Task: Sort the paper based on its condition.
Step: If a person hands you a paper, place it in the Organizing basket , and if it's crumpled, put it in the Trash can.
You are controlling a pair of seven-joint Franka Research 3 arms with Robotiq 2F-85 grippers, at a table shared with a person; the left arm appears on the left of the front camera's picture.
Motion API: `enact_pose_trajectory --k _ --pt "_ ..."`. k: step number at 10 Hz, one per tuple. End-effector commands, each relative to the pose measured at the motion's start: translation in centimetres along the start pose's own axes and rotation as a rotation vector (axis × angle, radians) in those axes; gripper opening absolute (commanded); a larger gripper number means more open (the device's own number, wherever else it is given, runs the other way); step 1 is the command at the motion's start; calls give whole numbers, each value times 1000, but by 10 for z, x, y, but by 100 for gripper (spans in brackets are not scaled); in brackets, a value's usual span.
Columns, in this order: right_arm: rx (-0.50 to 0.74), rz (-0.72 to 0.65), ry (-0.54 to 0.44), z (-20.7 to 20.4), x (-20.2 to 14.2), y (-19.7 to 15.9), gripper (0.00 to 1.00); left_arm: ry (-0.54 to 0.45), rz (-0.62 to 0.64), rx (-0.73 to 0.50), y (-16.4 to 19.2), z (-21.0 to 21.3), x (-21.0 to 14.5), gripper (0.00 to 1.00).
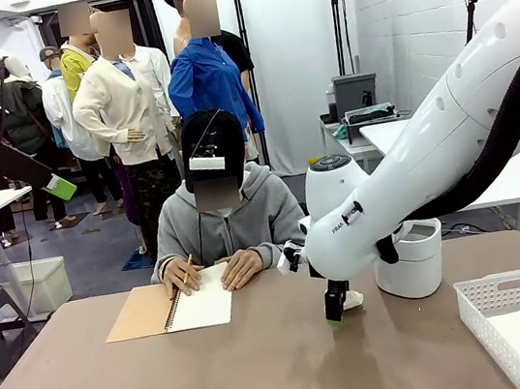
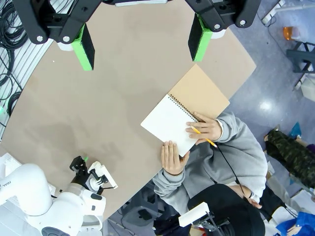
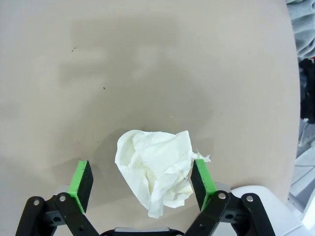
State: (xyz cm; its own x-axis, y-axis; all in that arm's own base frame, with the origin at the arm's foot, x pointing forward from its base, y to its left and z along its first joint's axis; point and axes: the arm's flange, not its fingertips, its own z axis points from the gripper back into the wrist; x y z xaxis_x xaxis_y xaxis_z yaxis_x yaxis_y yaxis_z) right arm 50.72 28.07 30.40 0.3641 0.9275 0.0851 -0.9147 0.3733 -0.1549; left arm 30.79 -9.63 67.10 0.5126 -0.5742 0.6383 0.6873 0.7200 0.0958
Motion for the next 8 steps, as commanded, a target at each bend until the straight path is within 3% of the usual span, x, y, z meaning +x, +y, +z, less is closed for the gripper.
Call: enact_pose_trajectory --k 1,6,8 --pt "15 14 0 3 2 -5 100 -4 2 -7 1 1 -1 100" --pt "22 5 -16 9 -2 -8 5 -4 2 -7 1 1 -1 100" --pt "28 -12 -26 21 -2 -6 0 -4 2 -7 1 1 -1 100"
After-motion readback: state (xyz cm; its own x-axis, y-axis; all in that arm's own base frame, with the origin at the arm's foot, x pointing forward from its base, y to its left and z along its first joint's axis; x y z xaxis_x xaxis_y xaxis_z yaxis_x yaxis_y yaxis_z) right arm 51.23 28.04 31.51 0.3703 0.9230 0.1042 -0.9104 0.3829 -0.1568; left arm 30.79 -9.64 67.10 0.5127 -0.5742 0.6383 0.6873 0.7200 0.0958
